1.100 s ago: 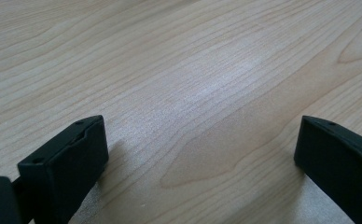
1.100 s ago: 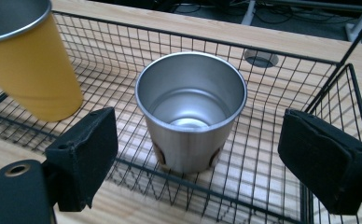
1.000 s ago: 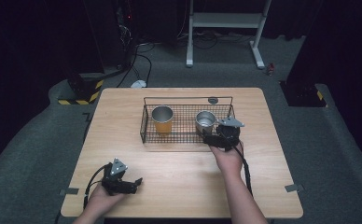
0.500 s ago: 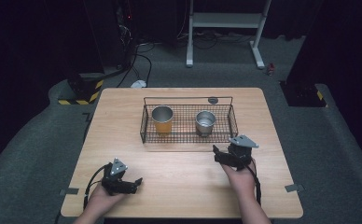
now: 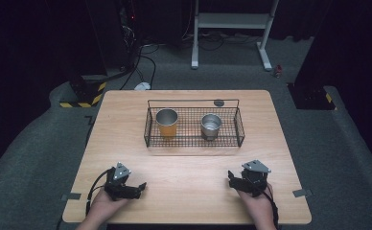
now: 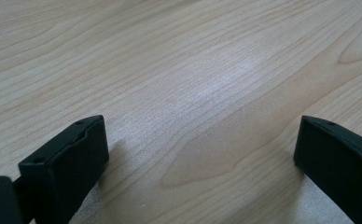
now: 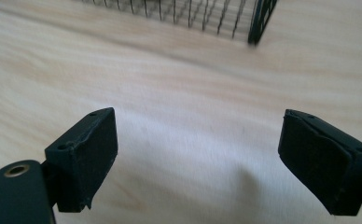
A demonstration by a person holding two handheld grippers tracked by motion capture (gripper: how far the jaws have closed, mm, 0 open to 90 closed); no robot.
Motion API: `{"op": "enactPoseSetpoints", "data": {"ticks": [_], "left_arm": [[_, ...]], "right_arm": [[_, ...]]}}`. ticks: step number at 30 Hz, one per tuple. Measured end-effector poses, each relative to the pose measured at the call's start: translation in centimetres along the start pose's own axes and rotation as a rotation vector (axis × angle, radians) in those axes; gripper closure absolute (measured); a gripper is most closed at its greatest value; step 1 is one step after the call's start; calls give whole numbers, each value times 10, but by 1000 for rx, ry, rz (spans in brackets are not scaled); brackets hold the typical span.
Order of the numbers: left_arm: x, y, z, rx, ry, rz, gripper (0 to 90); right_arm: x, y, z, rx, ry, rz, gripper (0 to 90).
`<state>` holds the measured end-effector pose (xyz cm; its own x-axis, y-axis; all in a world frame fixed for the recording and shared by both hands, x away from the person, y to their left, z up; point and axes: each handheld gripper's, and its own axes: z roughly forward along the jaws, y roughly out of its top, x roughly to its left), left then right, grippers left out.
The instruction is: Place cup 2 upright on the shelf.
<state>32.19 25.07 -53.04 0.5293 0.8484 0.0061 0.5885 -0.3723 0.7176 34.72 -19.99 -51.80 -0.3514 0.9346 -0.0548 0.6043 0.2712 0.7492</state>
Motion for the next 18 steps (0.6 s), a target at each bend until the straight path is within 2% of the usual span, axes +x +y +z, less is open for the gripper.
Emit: {"op": "enactPoseSetpoints", "data": {"ticks": [2, 6, 7, 8, 18], "left_arm": [[0, 0, 0, -1, 0, -2, 35], [0, 0, 0, -2, 0, -4, 38], [0, 0, 0, -2, 0, -3, 38], [0, 0, 0, 0, 1, -2, 38], [0, 0, 0, -5, 2, -9, 41]], "right_arm": [[-1, -6, 2, 40, -5, -4, 117], [-2, -9, 0, 49, -15, -13, 117], [-2, -9, 0, 52, -7, -7, 117], [-5, -9, 0, 67, 17, 28, 115], [-2, -9, 1, 68, 9, 44, 116]]}}
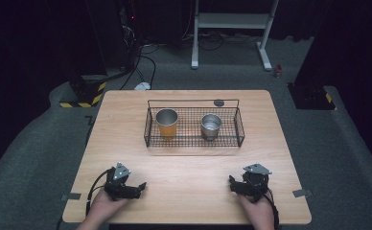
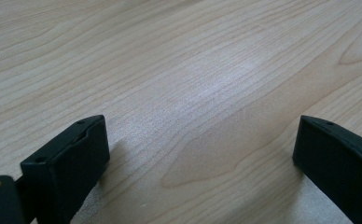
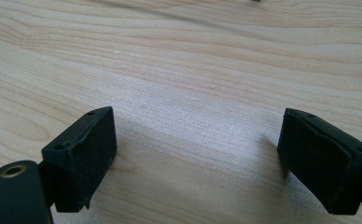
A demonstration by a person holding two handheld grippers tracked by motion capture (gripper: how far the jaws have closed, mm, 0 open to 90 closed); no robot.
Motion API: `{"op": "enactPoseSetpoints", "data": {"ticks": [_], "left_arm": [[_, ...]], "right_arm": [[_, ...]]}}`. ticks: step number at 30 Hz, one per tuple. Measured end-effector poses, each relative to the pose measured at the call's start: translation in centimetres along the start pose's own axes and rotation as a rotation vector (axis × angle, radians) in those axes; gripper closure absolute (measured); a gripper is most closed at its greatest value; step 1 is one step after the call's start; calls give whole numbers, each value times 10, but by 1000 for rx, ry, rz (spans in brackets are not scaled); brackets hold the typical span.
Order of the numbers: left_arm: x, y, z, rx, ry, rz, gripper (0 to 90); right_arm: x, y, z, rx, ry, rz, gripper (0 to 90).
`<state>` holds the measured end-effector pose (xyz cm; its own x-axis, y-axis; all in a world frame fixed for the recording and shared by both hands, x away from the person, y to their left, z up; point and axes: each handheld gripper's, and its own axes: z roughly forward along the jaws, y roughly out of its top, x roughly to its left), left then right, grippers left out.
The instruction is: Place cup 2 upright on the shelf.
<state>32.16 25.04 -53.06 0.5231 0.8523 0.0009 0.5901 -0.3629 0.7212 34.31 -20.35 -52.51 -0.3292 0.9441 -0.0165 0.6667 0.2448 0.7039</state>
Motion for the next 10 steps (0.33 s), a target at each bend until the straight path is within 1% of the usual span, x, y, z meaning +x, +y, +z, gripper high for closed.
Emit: {"op": "enactPoseSetpoints", "data": {"ticks": [10], "left_arm": [[0, 0, 0, 0, 2, -4, 44]], "right_arm": [[0, 0, 0, -2, 0, -7, 116]]}}
